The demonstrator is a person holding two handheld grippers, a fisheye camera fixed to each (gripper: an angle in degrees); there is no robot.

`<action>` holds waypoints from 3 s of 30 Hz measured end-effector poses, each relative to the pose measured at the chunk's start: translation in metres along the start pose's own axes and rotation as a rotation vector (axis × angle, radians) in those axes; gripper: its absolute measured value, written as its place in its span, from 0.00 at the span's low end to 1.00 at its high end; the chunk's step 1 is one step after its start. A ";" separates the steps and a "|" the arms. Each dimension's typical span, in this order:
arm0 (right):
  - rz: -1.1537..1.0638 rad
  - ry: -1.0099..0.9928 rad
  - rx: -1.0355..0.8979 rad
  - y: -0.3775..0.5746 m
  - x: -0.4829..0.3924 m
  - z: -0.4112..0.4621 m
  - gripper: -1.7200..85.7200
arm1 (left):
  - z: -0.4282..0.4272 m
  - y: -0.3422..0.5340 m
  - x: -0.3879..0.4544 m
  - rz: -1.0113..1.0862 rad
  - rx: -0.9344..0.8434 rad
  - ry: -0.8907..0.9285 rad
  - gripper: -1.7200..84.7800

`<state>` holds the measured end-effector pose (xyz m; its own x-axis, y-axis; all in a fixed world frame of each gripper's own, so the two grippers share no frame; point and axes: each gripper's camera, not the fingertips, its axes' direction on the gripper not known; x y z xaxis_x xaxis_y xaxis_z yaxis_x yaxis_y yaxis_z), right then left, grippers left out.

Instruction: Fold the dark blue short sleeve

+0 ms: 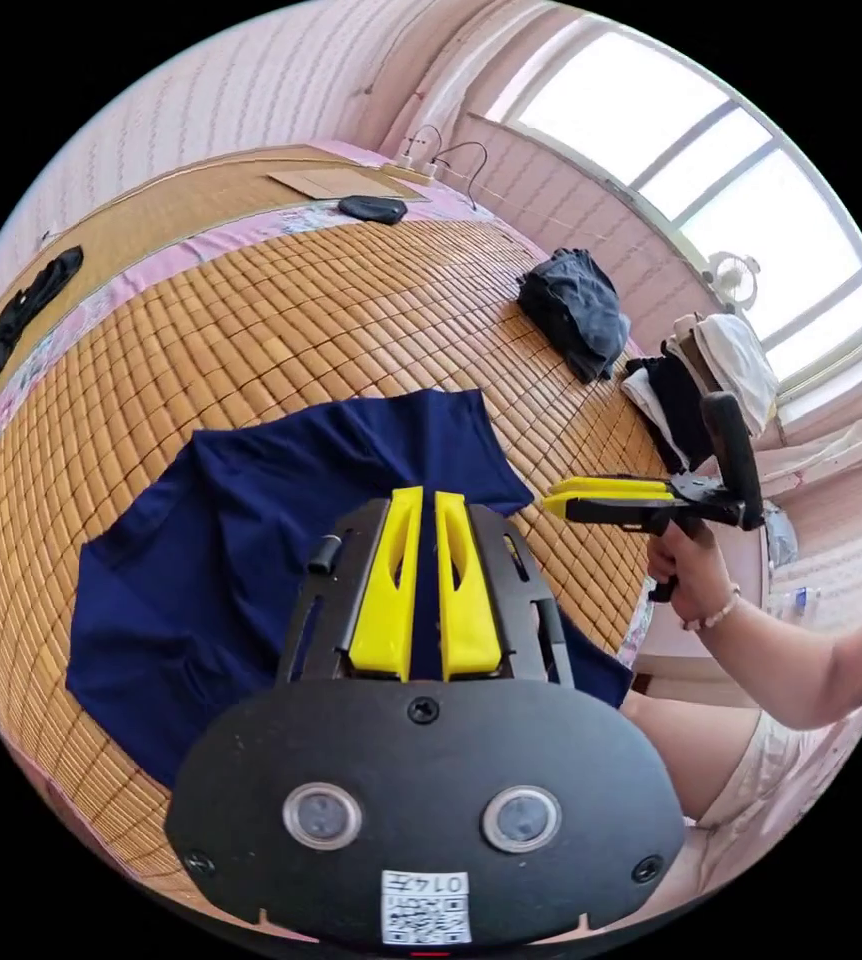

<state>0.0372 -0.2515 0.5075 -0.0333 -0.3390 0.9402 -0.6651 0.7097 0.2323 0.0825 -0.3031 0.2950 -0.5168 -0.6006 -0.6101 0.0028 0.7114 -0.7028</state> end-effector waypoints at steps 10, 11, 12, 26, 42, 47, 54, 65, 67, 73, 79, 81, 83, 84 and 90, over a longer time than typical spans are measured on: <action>0.085 -0.178 0.018 0.010 0.059 -0.003 0.04 | 0.136 -0.147 0.068 0.212 -0.142 -0.132 0.11; 0.101 -0.211 0.016 0.012 0.066 -0.005 0.03 | 0.149 -0.152 0.070 0.229 -0.180 -0.153 0.09; 0.101 -0.222 0.013 0.012 0.069 -0.006 0.03 | 0.156 -0.153 0.071 0.238 -0.205 -0.171 0.08; -0.351 -0.413 -0.071 0.018 0.041 -0.058 0.02 | 0.016 -0.052 0.008 -0.024 0.035 -0.177 0.04; -0.404 -0.214 -0.129 0.036 0.002 -0.041 0.03 | 0.054 0.032 -0.044 -0.214 -0.088 -0.138 0.09; -0.417 -0.195 -0.135 0.041 -0.010 -0.038 0.03 | 0.033 0.047 -0.042 -0.163 -0.061 -0.151 0.02; -0.421 -0.167 -0.163 0.054 -0.022 -0.023 0.02 | 0.007 0.087 -0.055 -0.197 -0.060 -0.226 0.01; -0.421 -0.121 -0.084 0.009 -0.020 -0.025 0.09 | -0.094 0.168 -0.120 -0.501 0.123 -0.269 0.09; -0.423 -0.118 -0.085 -0.014 -0.023 -0.013 0.13 | -0.119 0.189 -0.141 -0.550 0.162 -0.393 0.09; -0.488 -0.072 -0.087 -0.058 -0.045 0.019 0.14 | -0.162 0.238 -0.221 -0.739 0.273 -0.472 0.16; -0.429 -0.140 -0.160 -0.073 -0.026 0.036 0.04 | -0.160 0.260 -0.253 -0.718 0.192 -0.375 0.12; -0.385 -0.193 -0.156 -0.078 -0.015 0.031 0.04 | -0.165 0.263 -0.255 -0.683 0.180 -0.336 0.06; -0.350 -0.217 -0.150 -0.082 -0.008 0.025 0.03 | -0.169 0.264 -0.264 -0.625 0.157 -0.197 0.02; -0.350 -0.211 -0.148 -0.082 -0.008 0.024 0.03 | -0.170 0.263 -0.267 -0.618 0.148 -0.166 0.02; -0.329 -0.189 -0.069 -0.072 -0.006 -0.008 0.03 | -0.223 0.270 -0.279 -0.672 0.249 -0.181 0.01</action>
<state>0.0914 -0.2951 0.4872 0.0323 -0.6584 0.7520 -0.6117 0.5820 0.5358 0.0365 0.1373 0.3570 -0.3260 -0.9438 -0.0543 -0.0596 0.0778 -0.9952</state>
